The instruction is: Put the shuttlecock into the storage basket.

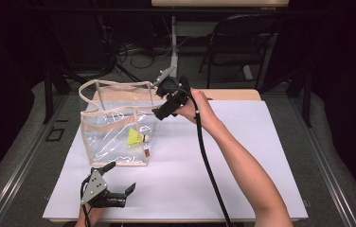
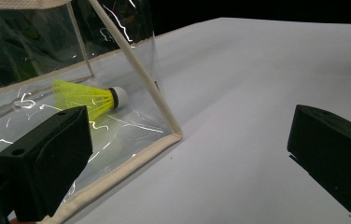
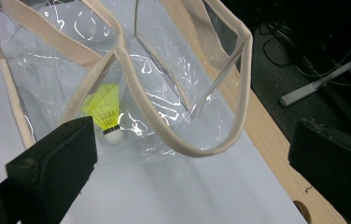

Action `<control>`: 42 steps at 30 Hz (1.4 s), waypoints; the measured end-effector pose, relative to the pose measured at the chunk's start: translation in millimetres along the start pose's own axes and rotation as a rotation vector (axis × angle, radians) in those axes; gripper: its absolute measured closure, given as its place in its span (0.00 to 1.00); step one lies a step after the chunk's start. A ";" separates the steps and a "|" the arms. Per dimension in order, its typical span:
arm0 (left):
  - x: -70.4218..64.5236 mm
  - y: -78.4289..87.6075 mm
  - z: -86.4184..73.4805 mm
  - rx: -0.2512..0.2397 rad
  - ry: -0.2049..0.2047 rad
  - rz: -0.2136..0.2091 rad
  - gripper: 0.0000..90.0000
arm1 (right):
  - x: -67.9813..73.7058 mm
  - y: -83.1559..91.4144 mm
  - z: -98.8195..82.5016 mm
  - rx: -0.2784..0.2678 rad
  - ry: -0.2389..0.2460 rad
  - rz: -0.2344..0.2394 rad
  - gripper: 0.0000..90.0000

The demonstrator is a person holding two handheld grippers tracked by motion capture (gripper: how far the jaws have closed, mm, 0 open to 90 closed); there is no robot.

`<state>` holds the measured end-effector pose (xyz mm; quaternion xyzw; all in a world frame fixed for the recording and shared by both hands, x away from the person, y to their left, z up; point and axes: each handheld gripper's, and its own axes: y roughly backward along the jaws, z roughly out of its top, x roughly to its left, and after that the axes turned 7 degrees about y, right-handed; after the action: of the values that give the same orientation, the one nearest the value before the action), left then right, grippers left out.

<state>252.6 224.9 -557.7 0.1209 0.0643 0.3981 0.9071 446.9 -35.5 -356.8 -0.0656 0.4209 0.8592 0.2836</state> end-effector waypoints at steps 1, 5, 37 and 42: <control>0.0 -0.2 0.0 0.001 -0.003 0.000 0.00 | 0.3 1.1 -2.0 -0.005 0.002 -0.003 0.00; -0.3 -0.6 0.0 0.000 -0.001 -0.002 0.00 | 1.3 5.9 -10.4 -0.002 -0.007 -0.006 0.00; -0.8 -1.9 0.0 0.002 0.000 -0.009 0.00 | 18.6 38.2 -81.6 -0.050 -0.061 -0.051 0.00; -0.9 -1.9 0.1 0.005 -0.001 -0.009 0.00 | 23.2 41.9 -94.9 -0.060 -0.075 -0.058 0.00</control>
<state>253.4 223.0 -558.1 0.1230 0.0651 0.3938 0.9086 393.0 -118.0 -396.6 -0.0541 0.3820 0.8647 0.3216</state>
